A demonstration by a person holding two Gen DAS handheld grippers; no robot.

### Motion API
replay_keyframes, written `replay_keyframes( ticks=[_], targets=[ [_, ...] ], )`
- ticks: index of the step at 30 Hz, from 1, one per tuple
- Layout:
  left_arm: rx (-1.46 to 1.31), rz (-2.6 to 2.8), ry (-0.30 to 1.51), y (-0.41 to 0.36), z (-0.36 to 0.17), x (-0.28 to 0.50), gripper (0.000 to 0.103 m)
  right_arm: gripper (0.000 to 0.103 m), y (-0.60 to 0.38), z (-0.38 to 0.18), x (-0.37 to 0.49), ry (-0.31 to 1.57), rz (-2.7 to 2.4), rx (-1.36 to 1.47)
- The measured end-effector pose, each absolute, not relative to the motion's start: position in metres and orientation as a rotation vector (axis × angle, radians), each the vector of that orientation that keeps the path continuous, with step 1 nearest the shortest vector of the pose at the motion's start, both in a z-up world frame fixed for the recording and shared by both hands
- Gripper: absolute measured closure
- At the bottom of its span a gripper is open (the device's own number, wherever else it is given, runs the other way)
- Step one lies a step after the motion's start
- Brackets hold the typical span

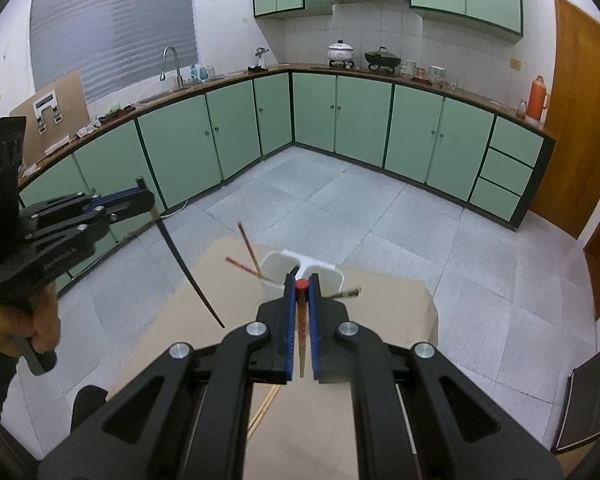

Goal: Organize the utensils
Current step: 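Carry both chopsticks upright to the white holder and lower them in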

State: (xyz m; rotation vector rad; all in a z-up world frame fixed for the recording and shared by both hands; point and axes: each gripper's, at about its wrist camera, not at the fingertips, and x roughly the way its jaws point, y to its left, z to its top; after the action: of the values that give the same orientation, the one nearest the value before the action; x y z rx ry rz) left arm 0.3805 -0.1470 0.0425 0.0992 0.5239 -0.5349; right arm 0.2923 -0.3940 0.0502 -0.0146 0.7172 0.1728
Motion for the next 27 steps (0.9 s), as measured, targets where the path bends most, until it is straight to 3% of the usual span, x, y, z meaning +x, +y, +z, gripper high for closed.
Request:
replay_keyframes(
  ticks=[15, 27],
  targets=[
    [0.039, -0.470, 0.459, -0.180, 0.037, 0.469, 0.096, 0.098, -0.402, 0.071, 0.381, 0.687, 0.131, 0.030],
    [-0.051, -0.409, 0.534, -0.167, -0.037, 0.538, 0.096, 0.098, -0.437, 0.003, 0.452, 0.719, 0.045, 0.141]
  ],
)
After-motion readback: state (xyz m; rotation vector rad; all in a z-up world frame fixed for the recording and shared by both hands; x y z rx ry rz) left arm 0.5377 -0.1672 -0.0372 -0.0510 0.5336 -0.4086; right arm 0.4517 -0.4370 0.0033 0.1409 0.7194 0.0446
